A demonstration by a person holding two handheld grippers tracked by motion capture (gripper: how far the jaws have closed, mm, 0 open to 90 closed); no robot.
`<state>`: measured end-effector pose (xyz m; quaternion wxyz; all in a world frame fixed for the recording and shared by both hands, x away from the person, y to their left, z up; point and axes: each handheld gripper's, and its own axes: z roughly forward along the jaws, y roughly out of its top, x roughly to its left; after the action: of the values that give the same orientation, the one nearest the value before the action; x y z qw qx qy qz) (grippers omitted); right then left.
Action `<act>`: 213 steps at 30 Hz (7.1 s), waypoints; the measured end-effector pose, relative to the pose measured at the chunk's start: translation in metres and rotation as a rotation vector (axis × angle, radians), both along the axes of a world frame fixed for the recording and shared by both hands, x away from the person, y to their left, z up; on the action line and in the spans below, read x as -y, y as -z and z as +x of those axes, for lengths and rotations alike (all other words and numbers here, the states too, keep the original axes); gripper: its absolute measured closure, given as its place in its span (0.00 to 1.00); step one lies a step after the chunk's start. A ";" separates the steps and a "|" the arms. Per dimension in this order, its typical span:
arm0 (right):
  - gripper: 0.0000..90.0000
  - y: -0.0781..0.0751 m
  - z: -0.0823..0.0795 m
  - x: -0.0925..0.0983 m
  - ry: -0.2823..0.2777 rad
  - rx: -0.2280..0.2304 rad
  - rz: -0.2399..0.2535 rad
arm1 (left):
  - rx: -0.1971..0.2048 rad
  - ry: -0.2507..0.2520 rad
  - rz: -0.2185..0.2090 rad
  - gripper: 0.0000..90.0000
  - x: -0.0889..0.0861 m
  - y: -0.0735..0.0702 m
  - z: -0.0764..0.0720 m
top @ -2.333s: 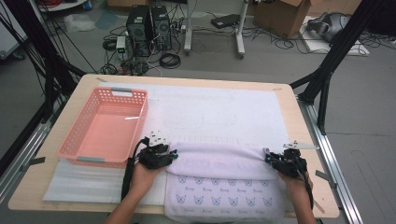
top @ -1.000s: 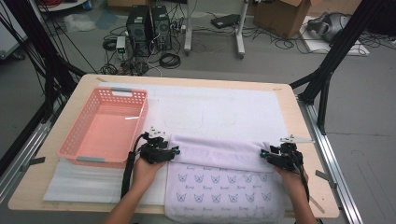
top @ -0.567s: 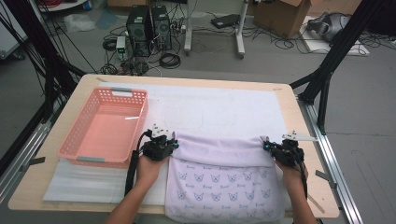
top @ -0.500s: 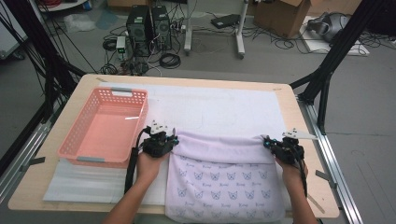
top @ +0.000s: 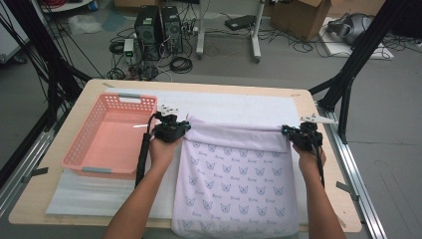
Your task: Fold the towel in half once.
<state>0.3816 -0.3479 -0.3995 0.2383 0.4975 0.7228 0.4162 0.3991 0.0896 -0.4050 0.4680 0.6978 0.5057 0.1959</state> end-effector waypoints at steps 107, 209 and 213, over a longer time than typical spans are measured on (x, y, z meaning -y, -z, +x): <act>0.96 0.029 -0.121 0.010 -0.129 -0.026 0.001 | 0.077 0.313 0.065 0.94 -0.001 0.029 -0.096; 0.91 0.051 -0.069 -0.015 0.080 -0.059 -0.163 | 0.011 0.269 -0.047 0.45 -0.036 0.030 -0.133; 0.80 0.047 -0.066 -0.005 0.115 -0.046 -0.159 | -0.002 0.265 -0.043 0.45 -0.031 0.032 -0.114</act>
<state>0.3160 -0.3426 -0.4466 0.2839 0.5272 0.7291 0.3315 0.2846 0.1207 -0.4366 0.5039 0.7485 0.4138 0.1209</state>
